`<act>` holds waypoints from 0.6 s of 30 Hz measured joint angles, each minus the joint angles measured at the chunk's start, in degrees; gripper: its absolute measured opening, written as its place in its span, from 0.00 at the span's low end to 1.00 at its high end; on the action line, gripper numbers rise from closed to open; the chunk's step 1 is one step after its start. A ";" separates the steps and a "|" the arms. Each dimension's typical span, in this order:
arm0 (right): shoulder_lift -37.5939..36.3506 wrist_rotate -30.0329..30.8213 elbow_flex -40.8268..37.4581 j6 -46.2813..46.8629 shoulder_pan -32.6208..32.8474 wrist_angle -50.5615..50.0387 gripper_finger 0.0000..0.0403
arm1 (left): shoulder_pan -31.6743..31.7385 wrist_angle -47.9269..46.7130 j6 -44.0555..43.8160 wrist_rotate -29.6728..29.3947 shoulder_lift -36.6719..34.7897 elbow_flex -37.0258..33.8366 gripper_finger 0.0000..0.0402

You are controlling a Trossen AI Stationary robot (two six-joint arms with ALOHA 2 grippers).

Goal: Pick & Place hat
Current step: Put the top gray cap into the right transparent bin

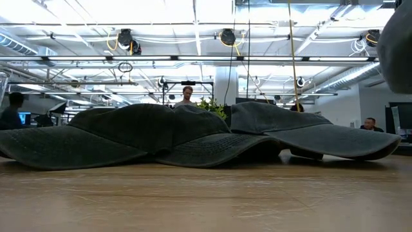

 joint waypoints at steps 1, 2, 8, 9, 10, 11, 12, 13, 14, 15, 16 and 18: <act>0.31 0.56 0.00 0.30 -0.01 -0.28 0.00 | 0.00 -0.11 0.53 0.00 0.00 0.00 0.19; 0.58 1.22 0.00 0.38 -0.02 -0.39 0.01 | 0.00 -0.34 1.12 -0.02 0.00 0.00 0.19; 0.19 6.81 0.02 3.29 -0.02 -1.42 0.15 | 0.00 -0.37 4.01 -0.03 0.00 0.00 0.19; 0.04 7.12 0.03 4.47 -0.02 -1.74 0.19 | 0.00 -0.37 4.18 -0.18 0.00 0.00 0.19; 0.04 7.61 0.07 5.76 -0.02 -2.09 0.23 | 0.00 -0.37 4.23 -0.63 0.00 0.00 0.19; 0.08 7.96 0.09 7.04 -0.02 -2.62 0.27 | 0.00 -0.38 4.25 -0.98 0.00 0.00 0.19; 0.05 7.98 0.09 8.46 -0.04 -3.51 0.31 | 0.00 -0.43 4.27 -1.32 0.00 0.00 0.19; 0.05 7.94 0.09 10.00 -0.07 -4.36 0.35 | 0.00 -0.56 4.25 -1.40 0.00 0.00 0.19; -0.09 7.76 0.09 11.58 -0.07 -5.12 0.39 | 0.00 -0.82 4.25 -1.41 0.00 0.00 0.19; -0.47 7.15 0.09 13.19 -0.07 -5.88 0.43 | 0.00 -0.92 4.25 -1.46 0.00 0.00 0.19; -1.07 6.02 0.09 14.67 -0.07 -6.51 0.46 | 0.00 -0.92 4.25 -1.48 0.00 0.00 0.19; -2.53 3.92 0.11 17.21 -0.07 -7.79 0.51 | 0.00 -0.92 4.23 -1.48 0.00 0.00 0.19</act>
